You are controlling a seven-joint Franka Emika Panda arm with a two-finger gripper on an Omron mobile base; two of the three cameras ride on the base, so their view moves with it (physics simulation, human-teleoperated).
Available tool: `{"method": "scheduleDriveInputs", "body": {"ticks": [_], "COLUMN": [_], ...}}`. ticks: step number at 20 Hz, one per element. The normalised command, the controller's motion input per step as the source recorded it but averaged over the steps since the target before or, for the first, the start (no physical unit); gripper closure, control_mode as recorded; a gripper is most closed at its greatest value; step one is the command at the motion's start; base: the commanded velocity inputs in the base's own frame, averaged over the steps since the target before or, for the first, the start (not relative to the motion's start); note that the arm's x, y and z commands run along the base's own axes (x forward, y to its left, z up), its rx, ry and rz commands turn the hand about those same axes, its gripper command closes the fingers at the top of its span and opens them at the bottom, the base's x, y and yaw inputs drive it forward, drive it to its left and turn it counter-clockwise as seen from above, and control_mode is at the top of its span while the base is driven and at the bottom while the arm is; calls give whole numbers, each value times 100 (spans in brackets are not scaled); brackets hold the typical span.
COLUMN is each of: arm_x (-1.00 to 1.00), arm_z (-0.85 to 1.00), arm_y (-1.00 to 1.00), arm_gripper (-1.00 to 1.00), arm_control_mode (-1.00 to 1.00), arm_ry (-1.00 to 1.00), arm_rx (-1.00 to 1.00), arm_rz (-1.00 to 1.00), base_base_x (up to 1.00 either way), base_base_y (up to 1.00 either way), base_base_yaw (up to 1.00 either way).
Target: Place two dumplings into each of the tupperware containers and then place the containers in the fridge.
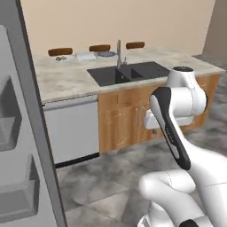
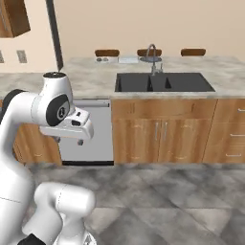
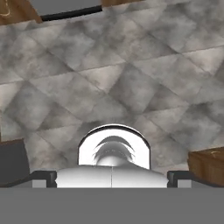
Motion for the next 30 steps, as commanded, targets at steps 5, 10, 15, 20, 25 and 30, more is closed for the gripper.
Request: {"method": "scheduleDriveInputs", "body": {"ticks": [5, 10, 15, 20, 25, 30], "arm_x": [0, 0, 0, 0, 0, 0], "arm_z": [0, 0, 0, 0, 0, 0], "arm_y": [0, 0, 0, 0, 0, 0], "arm_gripper": [-100, -100, -100, -100, -100, -100], "arm_control_mode": [100, 100, 100, 100, 100, 100], "arm_ry": [0, 0, 0, 0, 0, 0], "arm_rx": [0, 0, 0, 0, 0, 0], "arm_rz": [0, 0, 0, 0, 0, 0], "base_base_x": [60, 64, 50, 6, 49, 93], "base_base_y": [32, 53, 51, 24, 56, 97], "base_base_yaw": [-72, -74, -80, -95, -76, -24]}}
